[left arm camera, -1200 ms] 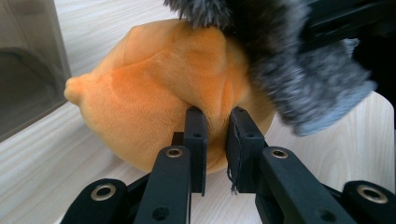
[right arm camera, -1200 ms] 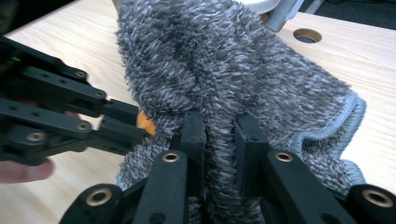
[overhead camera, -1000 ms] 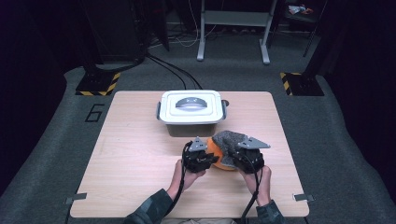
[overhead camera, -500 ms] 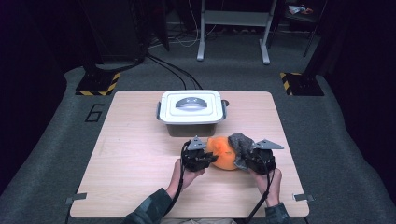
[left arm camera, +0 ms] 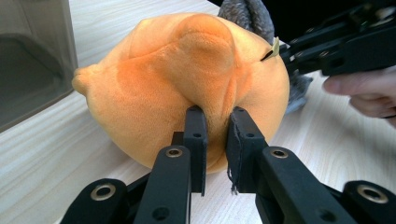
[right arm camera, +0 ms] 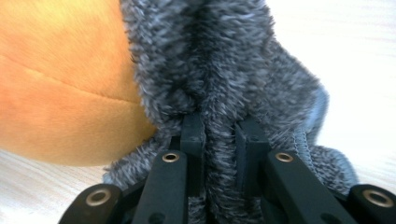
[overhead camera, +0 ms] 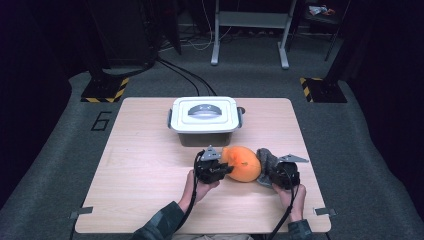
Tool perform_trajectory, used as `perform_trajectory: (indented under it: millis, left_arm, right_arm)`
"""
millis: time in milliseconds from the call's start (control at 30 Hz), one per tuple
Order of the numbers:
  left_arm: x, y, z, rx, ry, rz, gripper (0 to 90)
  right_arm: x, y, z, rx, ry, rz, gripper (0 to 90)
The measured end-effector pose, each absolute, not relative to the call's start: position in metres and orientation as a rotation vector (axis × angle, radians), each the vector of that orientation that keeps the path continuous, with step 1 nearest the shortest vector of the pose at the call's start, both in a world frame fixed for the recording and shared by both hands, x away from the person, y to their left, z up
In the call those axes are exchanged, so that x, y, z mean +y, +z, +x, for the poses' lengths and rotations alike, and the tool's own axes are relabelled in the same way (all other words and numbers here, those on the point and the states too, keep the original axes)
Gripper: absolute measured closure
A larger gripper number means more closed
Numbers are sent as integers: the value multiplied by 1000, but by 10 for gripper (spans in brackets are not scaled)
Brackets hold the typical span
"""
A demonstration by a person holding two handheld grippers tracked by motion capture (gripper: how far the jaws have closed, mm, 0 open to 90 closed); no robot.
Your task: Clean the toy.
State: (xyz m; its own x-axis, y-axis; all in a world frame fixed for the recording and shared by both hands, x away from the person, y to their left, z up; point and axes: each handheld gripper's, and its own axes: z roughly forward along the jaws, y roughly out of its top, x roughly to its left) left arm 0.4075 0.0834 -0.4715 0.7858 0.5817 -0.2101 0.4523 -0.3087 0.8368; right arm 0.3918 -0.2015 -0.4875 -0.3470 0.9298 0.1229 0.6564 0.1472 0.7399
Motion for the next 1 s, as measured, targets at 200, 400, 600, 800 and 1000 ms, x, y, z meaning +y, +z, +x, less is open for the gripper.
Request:
perform_trajectory:
  millis: [200,400,600,800,1000]
  left_arm:
    - [83,-470,407,776,161,1956,793]
    - [81,-469,407,769,162,1958,792]
    - [83,-469,408,769,165,1966,792]
    - [83,-470,408,771,154,1961,792]
    - [83,-471,409,771,155,1966,791]
  right_arm:
    - [-196,-449,374,2017,1121,1413,761]
    - [-163,-420,364,2071,1186,1264,760]
    - [-134,-426,371,2152,1123,1193,760]
    - [-139,-429,373,2143,1106,1206,760]
    - [-154,-437,376,2124,1086,1269,760]
